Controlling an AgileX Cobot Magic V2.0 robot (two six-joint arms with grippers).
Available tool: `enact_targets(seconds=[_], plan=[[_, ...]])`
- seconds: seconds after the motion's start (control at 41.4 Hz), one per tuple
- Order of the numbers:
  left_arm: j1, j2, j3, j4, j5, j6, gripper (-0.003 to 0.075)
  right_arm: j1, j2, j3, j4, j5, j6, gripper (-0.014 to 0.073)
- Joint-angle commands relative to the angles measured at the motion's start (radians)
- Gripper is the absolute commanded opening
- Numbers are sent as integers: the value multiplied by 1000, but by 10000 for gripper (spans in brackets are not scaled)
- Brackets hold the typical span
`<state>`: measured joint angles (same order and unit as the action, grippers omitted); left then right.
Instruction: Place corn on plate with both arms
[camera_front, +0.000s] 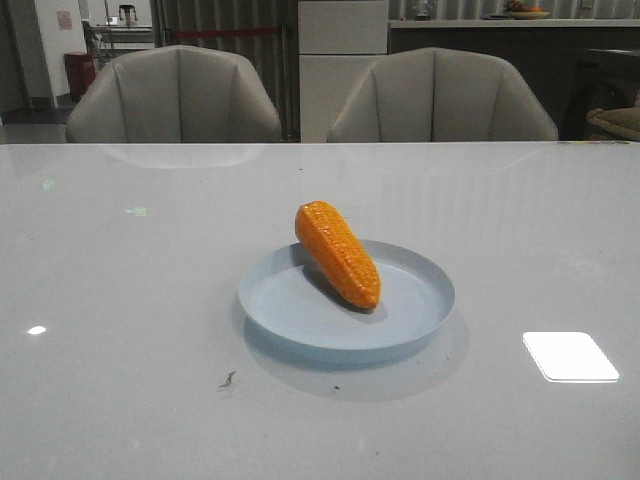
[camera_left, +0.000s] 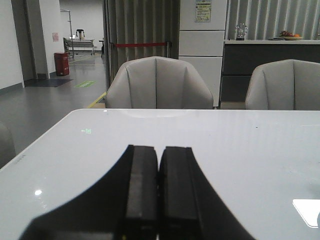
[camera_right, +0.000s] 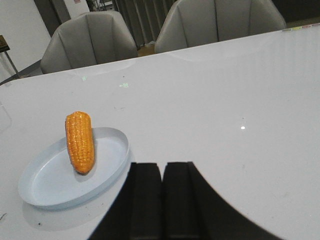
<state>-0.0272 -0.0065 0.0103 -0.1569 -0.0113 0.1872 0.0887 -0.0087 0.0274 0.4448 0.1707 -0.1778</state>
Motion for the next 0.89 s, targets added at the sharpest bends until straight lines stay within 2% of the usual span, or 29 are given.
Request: enact_targets(seconds=[0.0, 0.435, 0.483, 0.58, 0.653, 0.87], plan=[[1, -20, 38, -9, -81, -10, 94, 3, -27, -21, 17, -111, -5, 57], [1, -20, 38, -9, -81, -10, 94, 3, -26, -21, -12, -179, -4, 57], [1, -20, 38, -9, -81, -10, 94, 3, -26, -21, -78, -178, 22, 57], [1, -20, 38, -9, -81, -10, 94, 3, -26, -21, -225, -178, 178, 57], [1, -20, 38, -9, -81, -10, 94, 3, -26, -21, -288, -178, 279, 57], [1, -20, 38, -9, -81, -10, 94, 3, -26, -21, -298, -171, 285, 57]])
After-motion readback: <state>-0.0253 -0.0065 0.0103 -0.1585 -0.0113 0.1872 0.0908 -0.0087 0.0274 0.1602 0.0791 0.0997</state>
